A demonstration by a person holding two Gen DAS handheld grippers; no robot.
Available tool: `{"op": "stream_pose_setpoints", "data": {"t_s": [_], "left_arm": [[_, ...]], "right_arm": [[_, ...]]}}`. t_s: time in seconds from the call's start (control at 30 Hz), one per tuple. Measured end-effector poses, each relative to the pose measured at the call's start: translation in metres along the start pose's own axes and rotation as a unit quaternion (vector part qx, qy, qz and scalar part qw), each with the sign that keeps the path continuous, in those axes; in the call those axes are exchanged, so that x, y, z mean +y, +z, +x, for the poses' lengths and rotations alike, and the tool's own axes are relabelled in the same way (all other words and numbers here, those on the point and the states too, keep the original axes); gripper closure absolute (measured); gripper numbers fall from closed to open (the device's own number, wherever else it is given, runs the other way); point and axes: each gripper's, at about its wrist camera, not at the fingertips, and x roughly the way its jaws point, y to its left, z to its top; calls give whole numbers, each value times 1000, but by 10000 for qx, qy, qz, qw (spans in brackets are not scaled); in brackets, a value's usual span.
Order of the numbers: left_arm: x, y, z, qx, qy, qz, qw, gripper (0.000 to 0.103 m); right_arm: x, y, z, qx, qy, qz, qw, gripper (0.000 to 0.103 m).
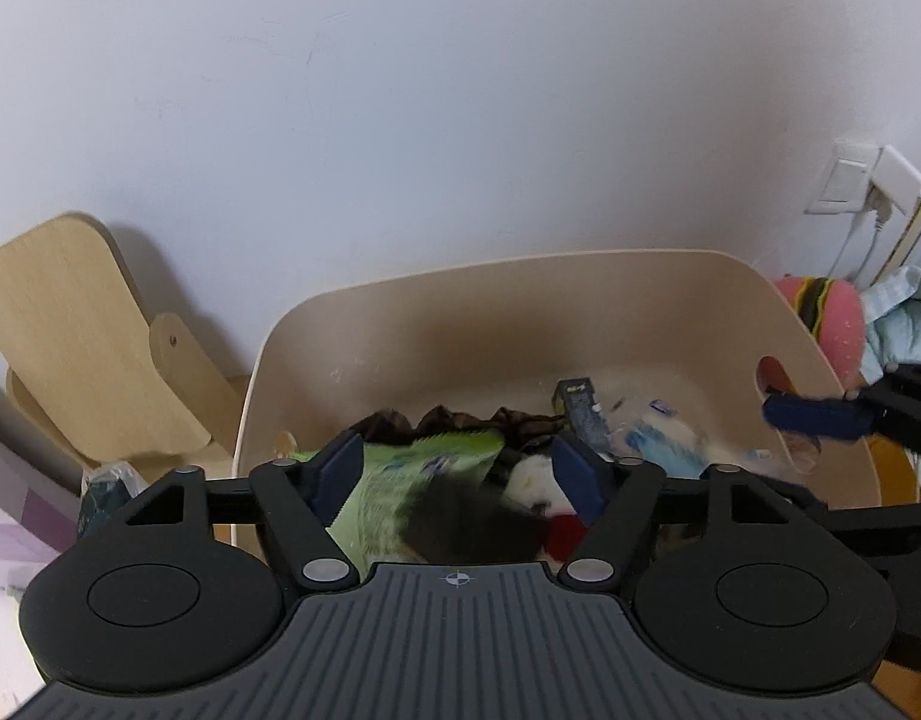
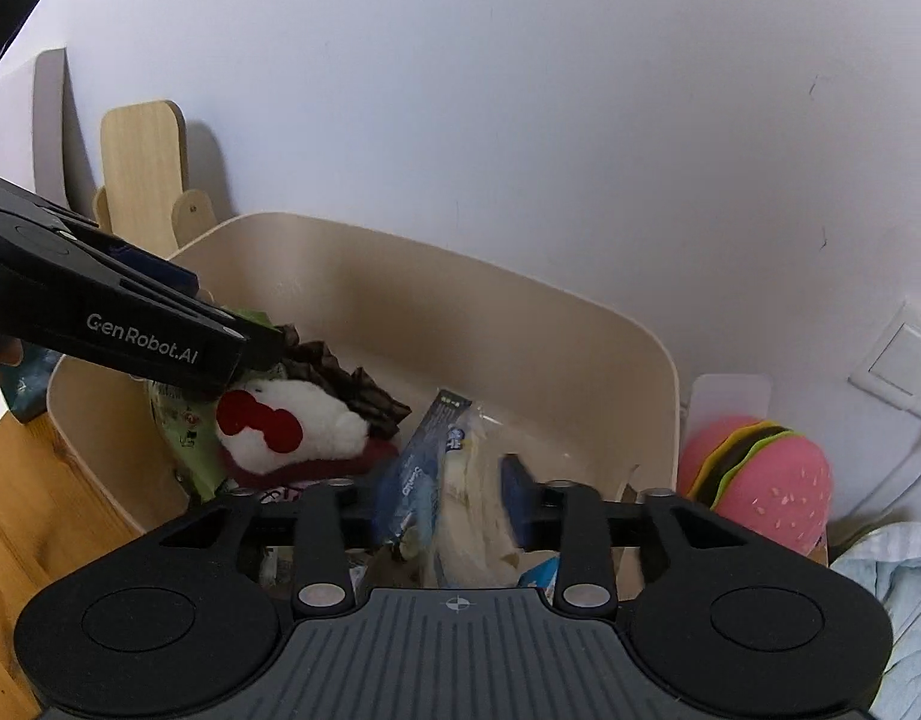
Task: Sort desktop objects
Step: 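Lift the box and wipe packet over the basket and open both grippers, then grasp the blue-and-white tissue pack with left gripper while right grasps the tan claw clip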
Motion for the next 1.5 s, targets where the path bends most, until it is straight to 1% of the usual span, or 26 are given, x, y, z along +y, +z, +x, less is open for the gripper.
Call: {"op": "stream_pose_setpoints", "data": {"t_s": [0.1, 0.23, 0.3, 0.37, 0.47, 0.6, 0.7, 0.83, 0.97, 1.1, 1.2, 1.33, 1.43, 1.5], "left_arm": [[1, -1, -6, -90, -11, 32, 10000, 29], [5, -4, -19, -177, -56, -59, 9998, 28], [4, -6, -24, -208, -15, -110, 9997, 28], [4, -10, -32, -231, -21, -194, 9995, 28], [4, -18, -44, -191, -108, -346, 9992, 28], [-2, -35, -58, -154, -266, -446, 9985, 28], [-9, -49, -67, -97, -481, -469, 9977, 28], [-22, -70, -67, 27, -689, -201, 9974, 28], [-34, -91, -56, 270, -979, 122, 9948, 28], [-46, -106, -38, 484, -1138, 548, 9908, 28], [-52, -112, -26, 588, -1254, 799, 9871, 28], [-59, -115, -9, 702, -1442, 1054, 9814, 28], [-65, -116, 1, 733, -1561, 1235, 9772, 28], [-70, -116, 9, 780, -1646, 1310, 9745, 28]], "right_arm": [[-1, -1, -11, -139, -3, -56, 9999, 45], [-7, 1, -29, -308, -5, -76, 9995, 43], [-8, -4, -42, -398, -25, -158, 9991, 42], [-9, -13, -54, -494, -56, -261, 9984, 41], [-12, -30, -71, -525, -30, -334, 9981, 41], [-16, -55, -90, -406, -9, -360, 9985, 40], [-16, -76, -99, -284, 8, -326, 9991, 40], [-10, -106, -105, -86, 145, -286, 9994, 40], [8, -129, -100, 176, 448, -399, 9980, 40], [28, -143, -89, 375, 626, -613, 9954, 40], [38, -150, -79, 492, 751, -526, 9946, 40], [49, -157, -68, 557, 689, -364, 9954, 37], [54, -161, -62, 553, 611, -51, 9966, 34], [58, -164, -58, 539, 498, 155, 9972, 29]]}}
